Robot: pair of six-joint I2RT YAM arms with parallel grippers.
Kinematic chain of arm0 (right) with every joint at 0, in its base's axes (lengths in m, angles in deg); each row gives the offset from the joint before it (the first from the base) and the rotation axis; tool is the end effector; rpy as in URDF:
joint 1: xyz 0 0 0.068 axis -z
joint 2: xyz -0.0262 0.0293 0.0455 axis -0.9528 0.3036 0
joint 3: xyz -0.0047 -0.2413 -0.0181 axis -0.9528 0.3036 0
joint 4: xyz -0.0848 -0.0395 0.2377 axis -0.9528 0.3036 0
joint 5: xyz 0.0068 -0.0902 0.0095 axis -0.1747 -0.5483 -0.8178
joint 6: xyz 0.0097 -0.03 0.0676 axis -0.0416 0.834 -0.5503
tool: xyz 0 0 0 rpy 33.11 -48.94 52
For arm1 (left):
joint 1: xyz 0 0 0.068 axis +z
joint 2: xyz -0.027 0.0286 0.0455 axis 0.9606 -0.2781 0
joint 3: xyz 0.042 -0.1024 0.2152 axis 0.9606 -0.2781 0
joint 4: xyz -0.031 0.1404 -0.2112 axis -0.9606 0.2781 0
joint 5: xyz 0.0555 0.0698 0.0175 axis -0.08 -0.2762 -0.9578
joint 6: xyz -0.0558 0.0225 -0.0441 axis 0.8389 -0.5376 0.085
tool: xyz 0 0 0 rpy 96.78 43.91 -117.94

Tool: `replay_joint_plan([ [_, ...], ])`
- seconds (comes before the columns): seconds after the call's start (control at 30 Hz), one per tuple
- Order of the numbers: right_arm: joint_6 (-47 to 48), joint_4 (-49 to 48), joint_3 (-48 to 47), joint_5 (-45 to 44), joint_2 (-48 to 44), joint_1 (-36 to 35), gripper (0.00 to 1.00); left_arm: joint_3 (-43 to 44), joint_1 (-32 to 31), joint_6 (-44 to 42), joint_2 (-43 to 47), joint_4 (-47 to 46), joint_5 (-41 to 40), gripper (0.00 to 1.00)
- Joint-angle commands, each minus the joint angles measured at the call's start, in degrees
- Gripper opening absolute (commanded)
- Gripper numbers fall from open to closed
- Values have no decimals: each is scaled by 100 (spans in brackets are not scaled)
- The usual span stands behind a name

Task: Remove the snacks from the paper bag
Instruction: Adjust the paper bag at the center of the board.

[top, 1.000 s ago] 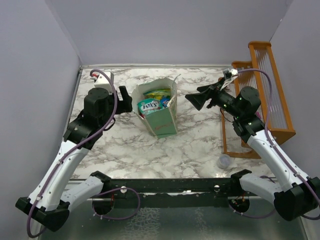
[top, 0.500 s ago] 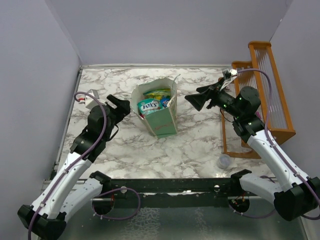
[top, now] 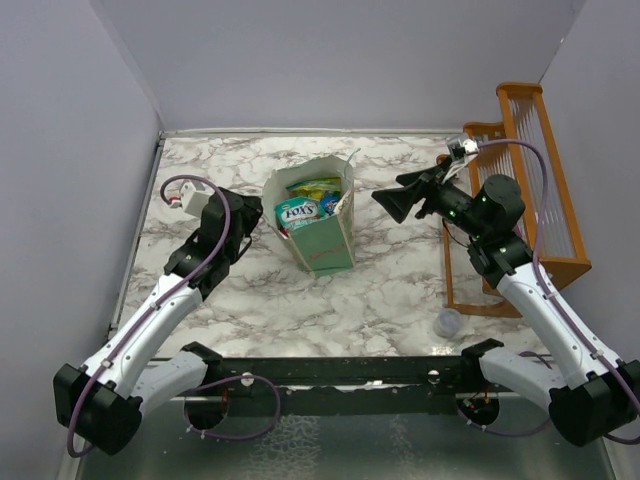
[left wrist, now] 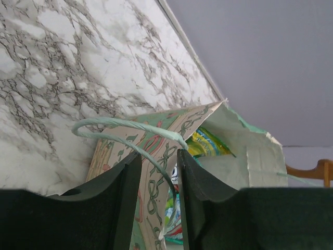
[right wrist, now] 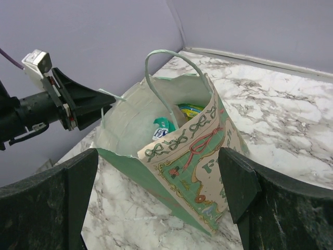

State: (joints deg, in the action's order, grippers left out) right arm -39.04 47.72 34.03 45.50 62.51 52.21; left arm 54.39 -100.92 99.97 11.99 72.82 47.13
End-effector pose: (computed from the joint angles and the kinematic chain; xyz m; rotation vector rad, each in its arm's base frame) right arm 0.2429 0.1208 0.3476 -0.3385 1.6175 0.9984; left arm 0.2390 -0.0916 0.2858 -0.9993 1.7266 -0.6788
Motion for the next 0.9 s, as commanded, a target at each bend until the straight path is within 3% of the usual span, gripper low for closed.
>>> replay_joint_plan([
  [0.0,111,132,60,-168,-123,42,99,42,43,303,63,-283,-561,34],
  [0.57,124,167,-17,-210,-66,38,99,196,368,75,-453,-77,-693,29],
  [0.87,133,202,-40,-235,-19,36,99,-61,1082,-235,-564,-831,524,45],
])
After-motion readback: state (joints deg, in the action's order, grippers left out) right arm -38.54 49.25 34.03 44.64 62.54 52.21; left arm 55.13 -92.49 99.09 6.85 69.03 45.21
